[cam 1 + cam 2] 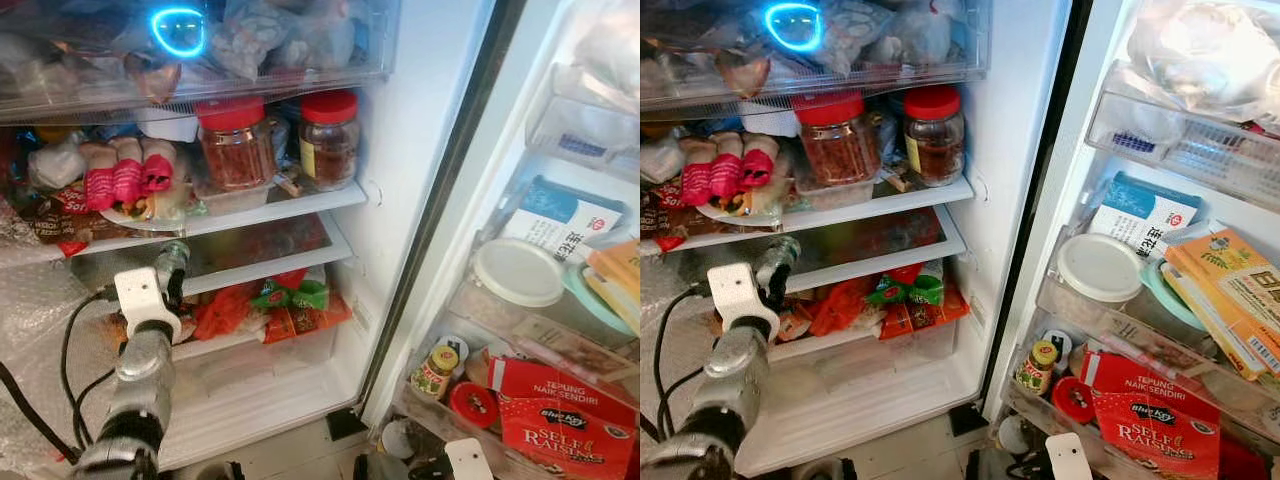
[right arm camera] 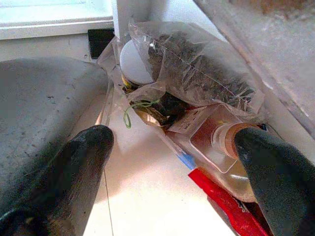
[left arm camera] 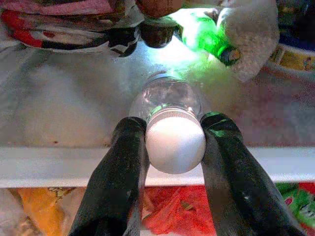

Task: Restocking fridge

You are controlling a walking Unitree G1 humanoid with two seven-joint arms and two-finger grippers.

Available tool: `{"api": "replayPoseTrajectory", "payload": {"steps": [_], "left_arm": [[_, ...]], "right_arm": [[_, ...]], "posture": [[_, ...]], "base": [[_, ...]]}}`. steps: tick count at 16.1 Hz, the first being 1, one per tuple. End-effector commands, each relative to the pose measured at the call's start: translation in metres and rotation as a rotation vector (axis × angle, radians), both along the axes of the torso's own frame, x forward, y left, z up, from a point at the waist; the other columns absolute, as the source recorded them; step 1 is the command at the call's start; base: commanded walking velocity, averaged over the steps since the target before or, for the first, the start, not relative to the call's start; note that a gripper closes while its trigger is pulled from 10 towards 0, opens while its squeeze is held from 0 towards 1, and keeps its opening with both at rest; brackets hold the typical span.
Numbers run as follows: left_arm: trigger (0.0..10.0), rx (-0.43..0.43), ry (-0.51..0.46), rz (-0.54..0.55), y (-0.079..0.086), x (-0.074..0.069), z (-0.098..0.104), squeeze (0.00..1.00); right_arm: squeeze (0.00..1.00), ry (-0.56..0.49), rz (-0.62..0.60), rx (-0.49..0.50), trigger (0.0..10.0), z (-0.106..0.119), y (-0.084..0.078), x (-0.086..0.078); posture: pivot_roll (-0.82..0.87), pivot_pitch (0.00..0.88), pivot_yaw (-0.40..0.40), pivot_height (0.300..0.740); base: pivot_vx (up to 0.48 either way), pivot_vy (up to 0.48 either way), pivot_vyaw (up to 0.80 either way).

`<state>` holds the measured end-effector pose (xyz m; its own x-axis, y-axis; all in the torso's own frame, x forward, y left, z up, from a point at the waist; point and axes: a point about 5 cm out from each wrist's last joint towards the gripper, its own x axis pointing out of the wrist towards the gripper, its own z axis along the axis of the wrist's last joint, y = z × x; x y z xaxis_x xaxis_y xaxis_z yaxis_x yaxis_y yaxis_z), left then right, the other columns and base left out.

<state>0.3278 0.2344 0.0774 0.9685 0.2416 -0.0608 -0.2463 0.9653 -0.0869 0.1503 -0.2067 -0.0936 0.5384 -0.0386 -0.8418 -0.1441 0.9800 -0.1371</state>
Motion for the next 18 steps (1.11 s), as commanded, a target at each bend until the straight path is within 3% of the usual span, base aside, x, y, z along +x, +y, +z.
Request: {"api": "replayPoseTrajectory", "payload": {"steps": [1,6,9,14,18], "left_arm": [[10.0,-0.017,0.077,-0.016,-0.0023,-0.0034,-0.0135,0.0],[10.0,0.0,0.063,-0.016,0.0013,-0.0049,-0.0132,0.0],[10.0,0.054,0.024,-0.001,0.0054,-0.0082,-0.0097,0.0],[10.0,0.095,0.008,-0.028,0.0,-0.0087,-0.0091,0.0],[10.0,0.107,0.007,-0.043,-0.0042,-0.0092,-0.0104,0.0]], "right_arm": [[0.0,0.029,0.012,0.017,10.0,-0.0034,0.0066,-0.0051],[0.0,0.029,0.005,0.019,10.0,-0.0036,0.0067,-0.0055],[0.0,0.03,0.007,0.021,10.0,-0.0037,0.007,-0.0058],[0.0,0.028,0.015,0.024,10.0,-0.0035,0.0085,-0.0048],[0.0,0.027,0.028,0.03,10.0,-0.0033,0.0095,-0.0041]], "posture": [[-0.1,0.0,-0.045,0.634],[-0.1,0.0,-0.038,0.634],[-0.1,0.0,-0.037,0.634],[-0.1,0.0,-0.031,0.634],[-0.1,0.0,-0.029,0.634]], "base": [[0.0,0.0,0.0],[0.0,0.0,0.0],[0.0,0.0,0.0],[0.0,0.0,0.0],[0.0,0.0,0.8]]}}
